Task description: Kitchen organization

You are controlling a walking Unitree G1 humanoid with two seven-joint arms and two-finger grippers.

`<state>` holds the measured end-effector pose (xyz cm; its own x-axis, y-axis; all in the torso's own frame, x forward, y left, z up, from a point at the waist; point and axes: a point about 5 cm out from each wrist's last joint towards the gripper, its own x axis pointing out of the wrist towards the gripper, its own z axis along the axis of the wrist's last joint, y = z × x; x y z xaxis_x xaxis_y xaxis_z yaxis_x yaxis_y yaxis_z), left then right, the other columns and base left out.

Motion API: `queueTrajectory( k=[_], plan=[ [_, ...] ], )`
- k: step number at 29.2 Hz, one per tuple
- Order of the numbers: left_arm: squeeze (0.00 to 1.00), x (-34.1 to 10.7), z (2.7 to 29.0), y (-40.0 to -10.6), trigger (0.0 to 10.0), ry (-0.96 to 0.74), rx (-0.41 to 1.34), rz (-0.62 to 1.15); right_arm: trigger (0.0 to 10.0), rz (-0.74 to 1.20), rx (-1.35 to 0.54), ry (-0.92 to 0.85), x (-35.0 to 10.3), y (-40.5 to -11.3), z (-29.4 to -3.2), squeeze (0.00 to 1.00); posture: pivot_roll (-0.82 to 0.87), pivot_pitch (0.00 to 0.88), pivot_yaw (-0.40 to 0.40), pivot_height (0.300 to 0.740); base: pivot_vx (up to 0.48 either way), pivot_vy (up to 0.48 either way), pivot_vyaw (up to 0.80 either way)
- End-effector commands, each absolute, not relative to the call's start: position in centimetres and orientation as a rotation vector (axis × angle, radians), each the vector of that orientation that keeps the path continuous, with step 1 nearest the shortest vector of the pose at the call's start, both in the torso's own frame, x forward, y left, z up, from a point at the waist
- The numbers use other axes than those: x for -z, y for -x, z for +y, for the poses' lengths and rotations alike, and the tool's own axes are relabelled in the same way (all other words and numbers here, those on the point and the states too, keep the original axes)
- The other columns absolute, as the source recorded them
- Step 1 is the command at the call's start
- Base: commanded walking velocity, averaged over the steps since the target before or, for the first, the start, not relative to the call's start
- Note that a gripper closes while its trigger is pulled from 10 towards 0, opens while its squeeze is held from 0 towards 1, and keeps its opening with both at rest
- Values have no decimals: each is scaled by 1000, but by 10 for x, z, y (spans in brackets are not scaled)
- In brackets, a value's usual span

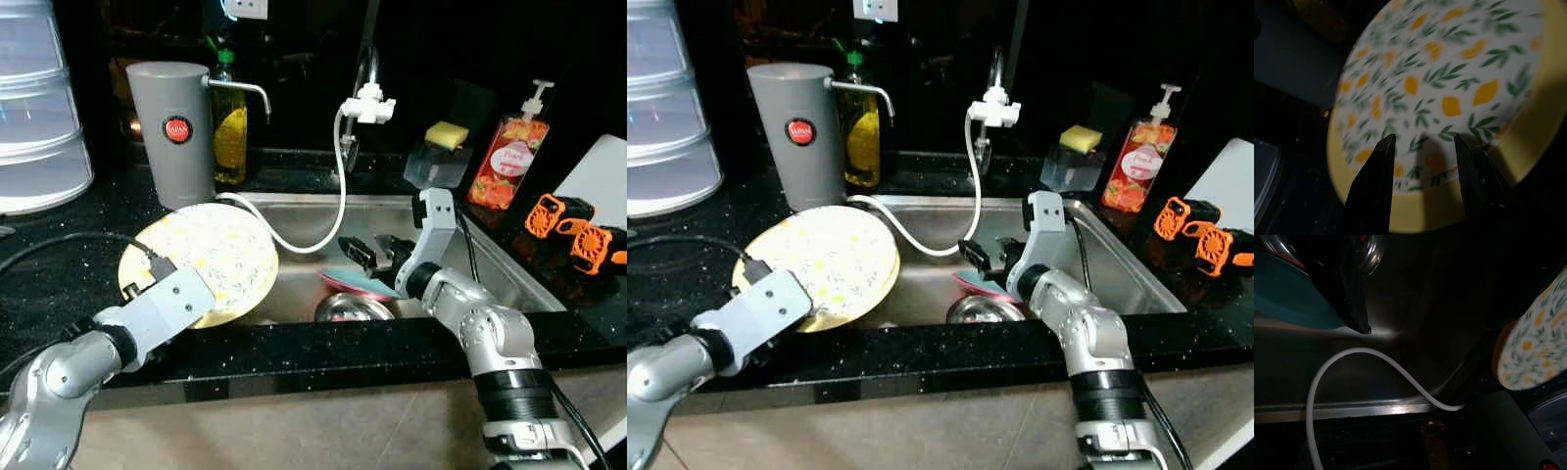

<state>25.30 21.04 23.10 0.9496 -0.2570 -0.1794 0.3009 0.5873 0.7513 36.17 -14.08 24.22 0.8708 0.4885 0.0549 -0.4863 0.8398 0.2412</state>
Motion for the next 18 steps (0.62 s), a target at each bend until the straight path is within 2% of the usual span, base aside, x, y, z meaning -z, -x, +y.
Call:
queueTrajectory(
  k=[1, 4, 9, 11, 18],
  plan=[
    [0, -215, 212, -251, 10000, -922, 367, 137, 10000, -4, -506, -258, -244, -362, -142, 0, 174, 63, -112, 740, 0, 0, 0],
    [0, -219, 208, -256, 9765, -904, 342, 90, 10000, -8, -510, -251, -245, -363, -141, 0, 170, 58, -114, 740, 0, 0, 0],
    [0, -237, 203, -264, 10000, -851, 304, -2, 10000, -14, -513, -245, -246, -363, -140, 0, 167, 55, -115, 740, 0, 0, 0],
    [0, -236, 202, -263, 10000, -789, 334, 30, 10000, -15, -513, -244, -246, -363, -140, 0, 166, 52, -113, 740, 0, 0, 0],
    [0, -219, 213, -264, 10000, -753, 283, 169, 10000, -31, -513, -196, -248, -362, -139, 0, 161, 50, -104, 740, 0, 0, 0]
  ],
)
